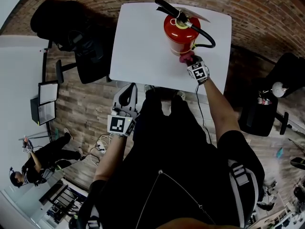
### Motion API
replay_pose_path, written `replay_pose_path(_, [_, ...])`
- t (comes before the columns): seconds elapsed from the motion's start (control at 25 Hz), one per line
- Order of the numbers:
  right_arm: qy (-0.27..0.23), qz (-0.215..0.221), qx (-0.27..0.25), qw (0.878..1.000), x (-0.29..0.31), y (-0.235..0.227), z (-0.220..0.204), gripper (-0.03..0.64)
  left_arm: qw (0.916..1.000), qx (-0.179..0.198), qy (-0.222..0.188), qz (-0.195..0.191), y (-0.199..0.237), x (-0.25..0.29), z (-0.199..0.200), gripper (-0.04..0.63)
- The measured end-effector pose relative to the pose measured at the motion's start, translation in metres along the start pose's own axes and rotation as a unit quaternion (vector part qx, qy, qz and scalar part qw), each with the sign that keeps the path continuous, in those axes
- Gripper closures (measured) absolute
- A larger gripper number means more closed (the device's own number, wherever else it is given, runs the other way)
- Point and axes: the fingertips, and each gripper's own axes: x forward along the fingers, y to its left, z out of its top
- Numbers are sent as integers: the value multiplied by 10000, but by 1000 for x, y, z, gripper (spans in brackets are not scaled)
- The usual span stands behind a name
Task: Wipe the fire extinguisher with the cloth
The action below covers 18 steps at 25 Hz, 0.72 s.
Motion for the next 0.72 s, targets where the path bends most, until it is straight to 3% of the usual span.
replay_pose_path(0.4, [146, -437, 250, 9986, -8, 3, 4, 503, 9991, 58, -205, -376, 2, 9, 16, 577])
replay_pose_path(0.72, [-505, -976, 652, 9918, -83, 19, 36, 503, 9977, 16, -218, -636, 28, 11, 20, 577])
